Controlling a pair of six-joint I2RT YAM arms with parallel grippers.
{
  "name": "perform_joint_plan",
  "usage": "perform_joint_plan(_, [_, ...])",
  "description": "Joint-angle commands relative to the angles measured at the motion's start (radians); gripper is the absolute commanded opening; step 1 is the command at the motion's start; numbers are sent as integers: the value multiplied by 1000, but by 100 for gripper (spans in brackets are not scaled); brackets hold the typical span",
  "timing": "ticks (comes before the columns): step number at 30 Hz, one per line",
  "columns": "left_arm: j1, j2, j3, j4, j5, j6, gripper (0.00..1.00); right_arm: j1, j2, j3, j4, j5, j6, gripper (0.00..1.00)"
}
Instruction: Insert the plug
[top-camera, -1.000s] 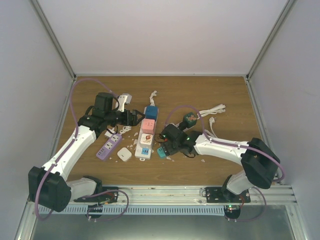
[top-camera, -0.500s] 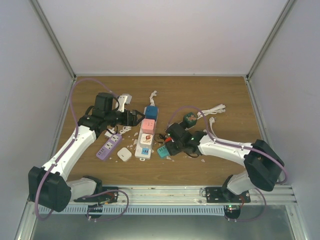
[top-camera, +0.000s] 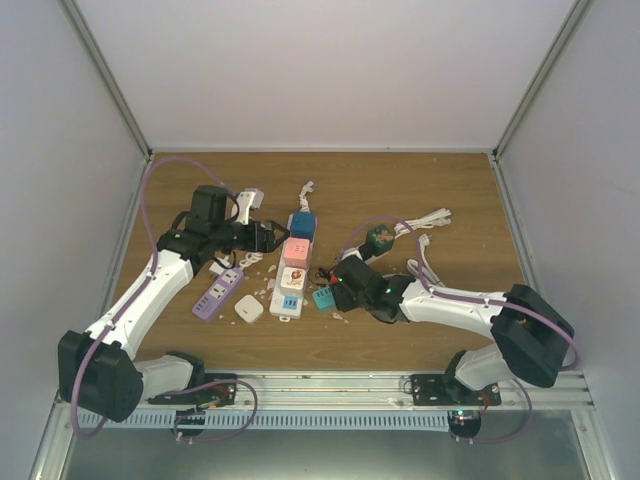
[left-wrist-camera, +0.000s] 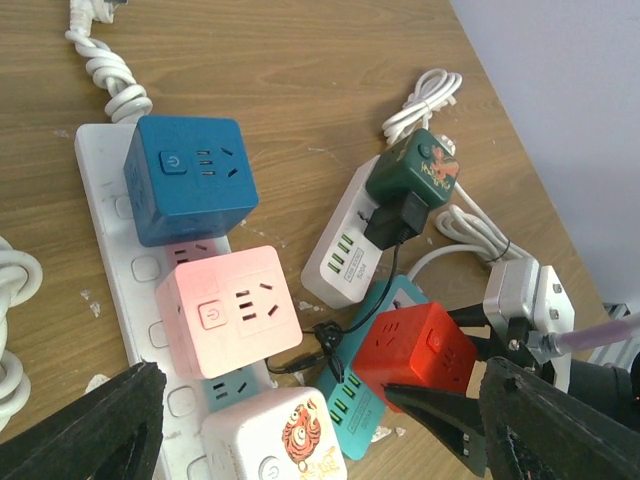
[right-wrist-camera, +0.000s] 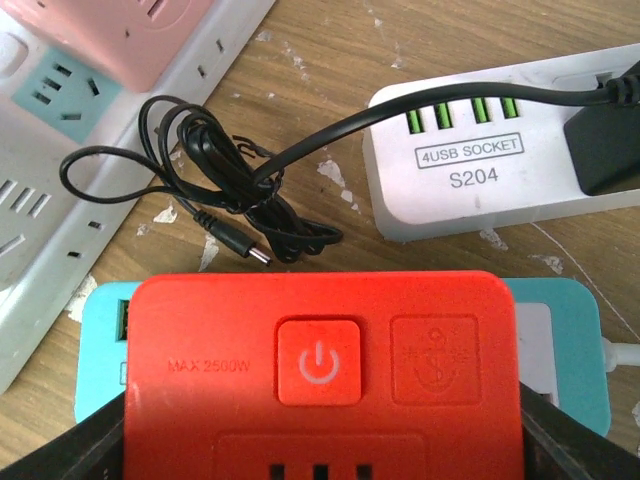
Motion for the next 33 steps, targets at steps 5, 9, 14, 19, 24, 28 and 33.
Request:
perform_joint_plan(5, [-5, 11, 24, 18, -16, -13, 85, 12, 79, -67, -163, 24, 42, 42])
perform_joint_plan(9, [-5, 12, 25, 20, -22, -32, 85, 21, 120, -10, -247, 77, 91, 41])
perform_joint_plan(14, [-5, 19, 32, 8, -42, -56, 86, 25, 71, 103, -365, 213, 161, 50])
perform_joint_plan(19, [-5, 27, 41, -39, -114, -71, 86, 18, 10, 142, -377, 243, 113, 66])
perform_joint_plan(24, [-1, 30, 20, -103, -271, -114, 88, 13, -24, 186, -331, 160, 55, 85])
perform_joint_plan(28, [22, 19, -17, -137, -410, -158, 90, 5, -75, 222, -305, 118, 25, 96])
perform_joint_plan(33, [99, 11, -73, -130, -445, -202, 90, -3, -123, 259, -260, 98, -25, 98])
